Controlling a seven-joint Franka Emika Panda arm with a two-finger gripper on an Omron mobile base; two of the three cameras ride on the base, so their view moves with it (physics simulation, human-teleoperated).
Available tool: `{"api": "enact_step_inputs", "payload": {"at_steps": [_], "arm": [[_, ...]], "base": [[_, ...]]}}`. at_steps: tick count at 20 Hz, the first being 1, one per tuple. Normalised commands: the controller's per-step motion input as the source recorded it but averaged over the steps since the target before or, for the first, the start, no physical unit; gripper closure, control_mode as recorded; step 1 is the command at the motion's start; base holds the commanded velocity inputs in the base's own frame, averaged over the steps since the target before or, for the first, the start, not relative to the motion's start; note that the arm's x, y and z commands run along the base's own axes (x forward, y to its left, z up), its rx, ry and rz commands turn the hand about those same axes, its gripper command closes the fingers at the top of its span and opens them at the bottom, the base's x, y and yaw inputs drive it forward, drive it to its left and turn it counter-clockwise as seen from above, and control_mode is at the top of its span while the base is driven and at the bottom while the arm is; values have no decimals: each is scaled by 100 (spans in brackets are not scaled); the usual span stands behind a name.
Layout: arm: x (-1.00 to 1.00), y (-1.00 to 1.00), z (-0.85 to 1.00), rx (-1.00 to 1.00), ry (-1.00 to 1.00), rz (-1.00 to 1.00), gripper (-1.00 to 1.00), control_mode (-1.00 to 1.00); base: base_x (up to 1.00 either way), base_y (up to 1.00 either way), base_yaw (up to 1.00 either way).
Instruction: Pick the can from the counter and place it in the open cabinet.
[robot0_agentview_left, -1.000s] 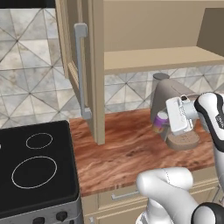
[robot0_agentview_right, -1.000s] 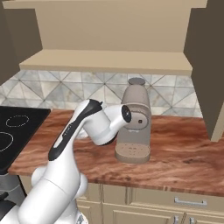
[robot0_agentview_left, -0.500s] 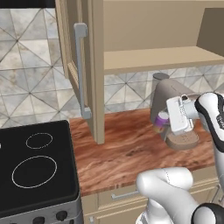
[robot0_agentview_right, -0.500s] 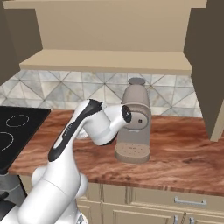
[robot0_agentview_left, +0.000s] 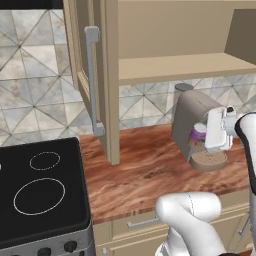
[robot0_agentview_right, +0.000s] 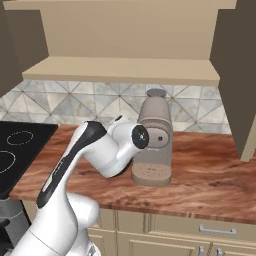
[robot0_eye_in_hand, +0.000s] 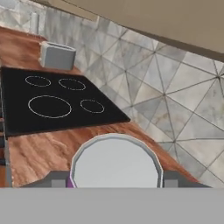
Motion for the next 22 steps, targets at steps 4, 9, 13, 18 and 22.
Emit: {"api": "enact_step_inputs", "payload": {"at_steps": [4, 9, 13, 18, 22], "arm": [[-23, -31, 49, 1, 1, -25, 100, -100], [-25, -42, 67, 6, 5, -18, 100, -100], [-29, -27, 67, 2, 0, -6, 100, -100], [-32, -15, 73, 1, 0, -1, 100, -100], [-32, -6, 69, 3, 0, 0, 100, -100]], "base": [[0, 0, 0], [0, 0, 0], [0, 0, 0], [0, 0, 0], [0, 0, 0]]}}
